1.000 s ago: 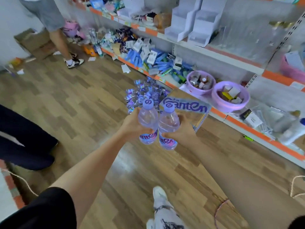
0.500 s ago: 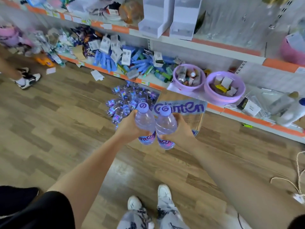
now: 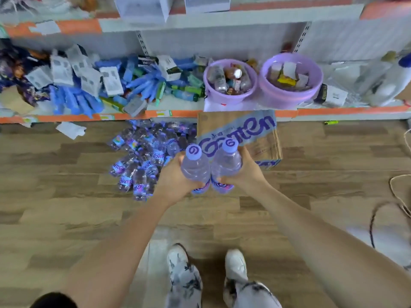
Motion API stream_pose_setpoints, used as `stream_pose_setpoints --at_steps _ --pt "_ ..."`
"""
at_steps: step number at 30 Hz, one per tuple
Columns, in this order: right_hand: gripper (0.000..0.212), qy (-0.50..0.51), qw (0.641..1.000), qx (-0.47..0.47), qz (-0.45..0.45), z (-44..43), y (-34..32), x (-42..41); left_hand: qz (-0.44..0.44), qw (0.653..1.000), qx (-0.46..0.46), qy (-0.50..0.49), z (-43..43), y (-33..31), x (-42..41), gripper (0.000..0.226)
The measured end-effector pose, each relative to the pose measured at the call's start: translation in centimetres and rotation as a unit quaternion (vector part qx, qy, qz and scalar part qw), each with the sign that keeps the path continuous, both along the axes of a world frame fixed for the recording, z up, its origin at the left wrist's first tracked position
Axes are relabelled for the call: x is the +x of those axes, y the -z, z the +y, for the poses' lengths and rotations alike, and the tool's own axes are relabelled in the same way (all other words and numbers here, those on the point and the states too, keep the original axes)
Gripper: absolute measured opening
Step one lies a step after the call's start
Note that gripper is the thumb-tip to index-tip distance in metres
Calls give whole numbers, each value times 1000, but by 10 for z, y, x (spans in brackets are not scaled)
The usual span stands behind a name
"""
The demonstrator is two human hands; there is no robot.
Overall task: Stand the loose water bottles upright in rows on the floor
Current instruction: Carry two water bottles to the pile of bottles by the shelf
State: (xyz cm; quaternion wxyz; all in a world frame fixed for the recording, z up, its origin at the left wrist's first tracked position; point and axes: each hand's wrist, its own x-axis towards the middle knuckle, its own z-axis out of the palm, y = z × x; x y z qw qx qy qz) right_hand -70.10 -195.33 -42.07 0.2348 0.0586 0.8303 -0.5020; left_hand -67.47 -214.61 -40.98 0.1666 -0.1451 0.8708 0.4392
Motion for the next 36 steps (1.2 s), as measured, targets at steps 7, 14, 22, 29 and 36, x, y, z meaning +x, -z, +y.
stream_pose_setpoints --at_steps 7,14,22,29,36 --pt "68 -21 999 36 26 -16 202 -33 23 999 -36 34 -23 204 -46 65" --pt "66 -6 995 76 66 -20 385 -53 52 996 -48 55 -25 388 -76 67" --pt "59 0 992 91 91 -22 465 -70 85 993 -68 43 -15 480 -88 61" --pt "70 -23 989 109 101 -31 481 -89 58 994 -62 68 -25 496 -107 64" --pt "63 4 988 94 119 -30 495 -86 62 997 -42 19 -25 509 -108 76"
